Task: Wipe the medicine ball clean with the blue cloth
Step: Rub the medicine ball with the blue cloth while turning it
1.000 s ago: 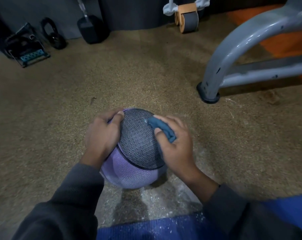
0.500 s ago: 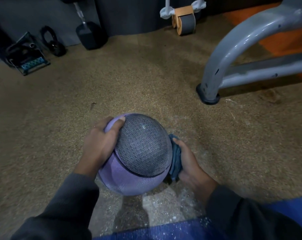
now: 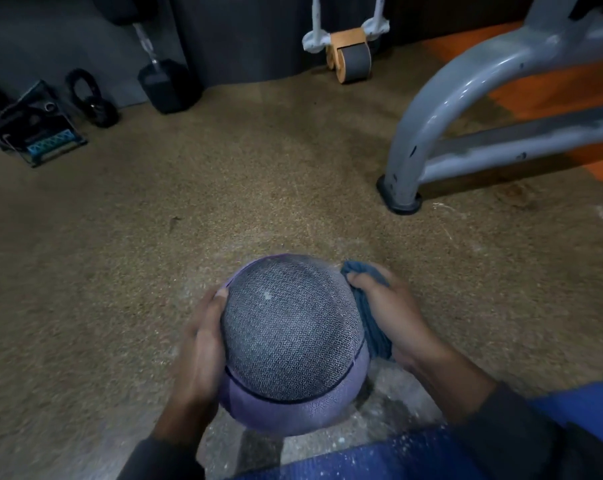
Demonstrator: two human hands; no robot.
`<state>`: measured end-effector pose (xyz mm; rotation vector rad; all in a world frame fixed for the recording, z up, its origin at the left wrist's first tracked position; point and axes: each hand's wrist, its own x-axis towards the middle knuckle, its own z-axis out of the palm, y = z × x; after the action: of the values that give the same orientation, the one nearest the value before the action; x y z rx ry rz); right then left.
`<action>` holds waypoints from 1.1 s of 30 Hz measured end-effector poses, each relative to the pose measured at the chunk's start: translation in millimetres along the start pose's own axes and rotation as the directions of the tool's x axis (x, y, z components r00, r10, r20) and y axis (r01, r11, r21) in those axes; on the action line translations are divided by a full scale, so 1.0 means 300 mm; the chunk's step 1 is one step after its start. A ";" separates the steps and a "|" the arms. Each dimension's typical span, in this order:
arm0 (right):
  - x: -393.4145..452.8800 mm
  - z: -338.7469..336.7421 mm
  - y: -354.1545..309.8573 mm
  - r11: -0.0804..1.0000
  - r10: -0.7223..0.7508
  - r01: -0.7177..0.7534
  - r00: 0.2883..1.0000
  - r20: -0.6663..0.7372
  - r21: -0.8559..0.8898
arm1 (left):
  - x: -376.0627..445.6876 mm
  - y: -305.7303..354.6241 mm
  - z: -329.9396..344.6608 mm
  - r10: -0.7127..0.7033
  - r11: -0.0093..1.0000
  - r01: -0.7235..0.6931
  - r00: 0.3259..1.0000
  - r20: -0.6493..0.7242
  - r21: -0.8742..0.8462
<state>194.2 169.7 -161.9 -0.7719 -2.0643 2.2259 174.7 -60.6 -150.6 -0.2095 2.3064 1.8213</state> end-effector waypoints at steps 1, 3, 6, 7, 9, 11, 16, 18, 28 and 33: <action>0.003 0.012 -0.020 0.998 -0.040 0.040 0.999 0.012 -0.055 | -0.005 -0.009 -0.008 0.000 0.999 0.003 0.998 -0.068 0.049; 0.025 0.039 -0.053 0.987 -0.086 0.091 0.995 0.045 -0.135 | -0.025 0.025 -0.013 0.136 0.935 -0.076 0.979 -0.154 0.345; 0.056 0.087 -0.090 0.955 -0.168 0.182 0.983 0.077 -0.234 | -0.036 0.121 0.026 0.360 0.655 -0.291 0.932 0.050 0.697; 0.066 0.103 -0.096 0.939 -0.210 0.220 0.975 0.067 -0.264 | -0.033 0.147 0.040 0.356 0.643 -0.289 0.933 0.057 0.710; 0.066 0.124 -0.104 0.899 -0.268 0.268 0.962 0.048 -0.345 | -0.017 0.157 0.048 0.350 0.653 -0.257 0.937 0.017 0.712; 0.046 0.126 -0.119 0.864 -0.245 0.265 0.964 0.102 -0.428 | -0.005 0.157 0.046 0.387 0.583 -0.259 0.922 0.017 0.770; -0.074 0.075 -0.151 0.670 -0.289 0.456 0.887 0.360 -0.586 | 0.034 0.178 0.049 0.339 0.633 -0.271 0.939 0.055 0.725; -0.163 0.069 -0.114 0.565 -0.374 0.532 0.846 0.379 -0.631 | 0.053 0.187 0.053 0.305 0.679 -0.241 0.952 0.031 0.694; -0.029 0.094 -0.086 0.711 -0.396 0.329 0.918 0.032 -0.622 | 0.095 0.177 0.051 0.276 0.729 -0.207 0.961 -0.004 0.653; -0.049 0.106 -0.106 0.619 -0.349 0.293 0.934 0.079 -0.728 | 0.077 0.183 0.058 0.242 0.680 -0.146 0.970 -0.033 0.718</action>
<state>185.6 139.3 -126.8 -0.3965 -2.7892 1.1139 140.8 -30.7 -108.2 0.0533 3.0214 0.8413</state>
